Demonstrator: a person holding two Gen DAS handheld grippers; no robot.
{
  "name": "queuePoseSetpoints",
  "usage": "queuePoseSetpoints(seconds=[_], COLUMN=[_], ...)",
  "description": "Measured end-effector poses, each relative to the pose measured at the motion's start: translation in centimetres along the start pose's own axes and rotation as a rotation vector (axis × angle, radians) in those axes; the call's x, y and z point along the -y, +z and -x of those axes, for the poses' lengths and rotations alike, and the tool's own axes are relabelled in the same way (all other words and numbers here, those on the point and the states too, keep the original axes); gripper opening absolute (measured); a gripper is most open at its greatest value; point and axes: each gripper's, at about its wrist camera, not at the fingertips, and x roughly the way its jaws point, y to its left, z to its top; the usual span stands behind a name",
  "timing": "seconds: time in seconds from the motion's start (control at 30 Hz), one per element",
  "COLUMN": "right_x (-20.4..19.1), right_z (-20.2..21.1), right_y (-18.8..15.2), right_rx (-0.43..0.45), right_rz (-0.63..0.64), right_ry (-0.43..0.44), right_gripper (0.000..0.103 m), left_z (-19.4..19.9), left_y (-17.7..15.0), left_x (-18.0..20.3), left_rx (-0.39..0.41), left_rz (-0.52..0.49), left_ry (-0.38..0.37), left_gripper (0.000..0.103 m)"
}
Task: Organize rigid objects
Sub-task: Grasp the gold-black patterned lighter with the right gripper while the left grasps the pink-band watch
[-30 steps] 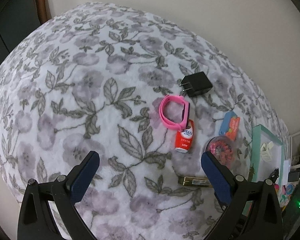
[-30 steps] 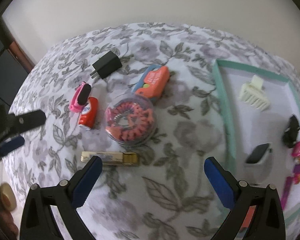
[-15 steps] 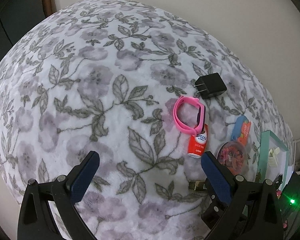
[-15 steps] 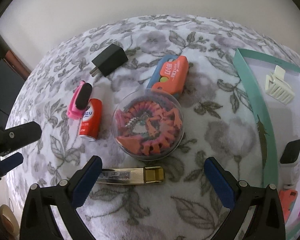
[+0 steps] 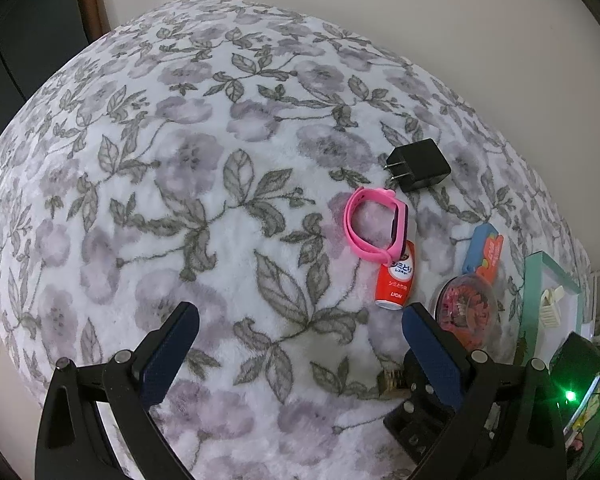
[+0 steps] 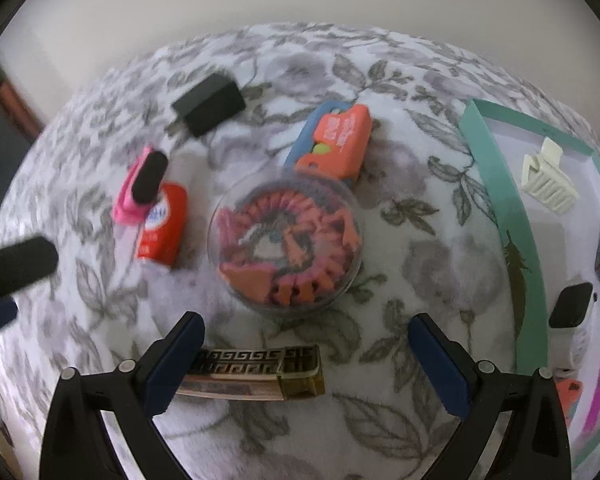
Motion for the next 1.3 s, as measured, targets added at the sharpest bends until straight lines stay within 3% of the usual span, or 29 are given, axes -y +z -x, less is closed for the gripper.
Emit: queuePoseSetpoints(seconds=[0.23, 0.33, 0.5, 0.77, 0.93, 1.03, 1.3], right_x=[1.3, 2.3, 2.9, -1.7, -5.1, -5.5, -5.5], right_z=[0.5, 0.5, 1.2, 4.8, 3.0, 1.8, 0.2], right_y=[-0.9, -1.4, -2.1, -2.6, -4.7, -5.9, -4.2], right_rx=[-0.068, -0.099, -0.100, -0.045, -0.095, -0.109, -0.045], right_rz=[0.012, 0.002, -0.002, 0.255, 0.440, 0.485, 0.333], right_ry=[-0.025, -0.076, -0.015, 0.030, -0.003, -0.071, 0.018], right_gripper=[0.103, 0.103, 0.103, 0.103, 0.103, 0.103, 0.102], left_z=[-0.3, -0.3, -0.2, 0.1, 0.3, 0.2, 0.0], left_y=[0.0, 0.0, -0.1, -0.2, -0.3, -0.2, -0.3], left_x=[-0.3, -0.2, -0.1, -0.5, -0.8, -1.0, -1.1], left_rx=[-0.013, -0.018, -0.018, -0.018, -0.018, -0.024, -0.027], left_rz=[0.009, 0.006, 0.006, 0.032, 0.048, 0.063, 0.073], left_ry=[-0.007, -0.014, -0.022, -0.045, -0.053, -0.057, -0.047], left_gripper=[0.101, 0.101, 0.101, 0.101, 0.101, 0.101, 0.101])
